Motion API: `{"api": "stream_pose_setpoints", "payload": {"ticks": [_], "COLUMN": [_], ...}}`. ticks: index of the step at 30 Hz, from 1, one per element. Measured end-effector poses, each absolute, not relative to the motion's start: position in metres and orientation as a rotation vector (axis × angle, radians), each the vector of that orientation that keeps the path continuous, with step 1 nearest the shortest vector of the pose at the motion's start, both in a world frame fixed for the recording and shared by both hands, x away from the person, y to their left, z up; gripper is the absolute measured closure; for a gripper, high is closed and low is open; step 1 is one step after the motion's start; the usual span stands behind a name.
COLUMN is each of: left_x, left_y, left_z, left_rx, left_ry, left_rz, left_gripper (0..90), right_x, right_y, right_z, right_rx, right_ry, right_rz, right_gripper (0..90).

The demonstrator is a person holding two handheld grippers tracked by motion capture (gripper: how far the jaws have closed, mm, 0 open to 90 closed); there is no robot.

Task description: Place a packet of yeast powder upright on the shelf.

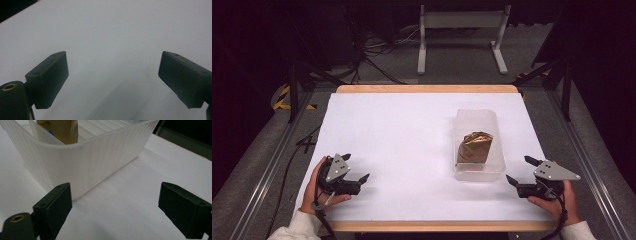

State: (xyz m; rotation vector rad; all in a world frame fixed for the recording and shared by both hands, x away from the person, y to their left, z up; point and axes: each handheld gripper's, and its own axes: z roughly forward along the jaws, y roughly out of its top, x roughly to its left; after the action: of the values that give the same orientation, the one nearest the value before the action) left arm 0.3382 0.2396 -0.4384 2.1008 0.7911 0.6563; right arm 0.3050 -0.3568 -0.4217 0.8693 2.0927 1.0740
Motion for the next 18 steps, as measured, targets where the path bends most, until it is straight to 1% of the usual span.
{"api": "stream_pose_setpoints", "payload": {"ticks": [3,5,14,18], "left_x": [0.336,0.335,0.326,0.323], "left_y": [0.249,0.257,0.284,0.29], "left_z": [-0.439,-0.44,-0.443,-0.444], "left_rx": [2.068,2.028,1.874,1.828], "left_ry": [0.827,0.853,0.948,0.98], "left_rz": [0.657,0.632,0.597,0.571], "left_gripper": [9.6,9.6,9.1,9.0], "right_x": [0.305,0.305,0.305,0.306], "right_y": [-0.356,-0.356,-0.356,-0.356], "right_z": [-0.422,-0.422,-0.422,-0.422], "right_rx": [0.865,0.864,0.871,0.87], "right_ry": [2.096,2.096,2.092,2.093], "right_rz": [1.073,1.074,1.076,1.075], "right_gripper": [12.7,12.6,12.5,12.4]}}
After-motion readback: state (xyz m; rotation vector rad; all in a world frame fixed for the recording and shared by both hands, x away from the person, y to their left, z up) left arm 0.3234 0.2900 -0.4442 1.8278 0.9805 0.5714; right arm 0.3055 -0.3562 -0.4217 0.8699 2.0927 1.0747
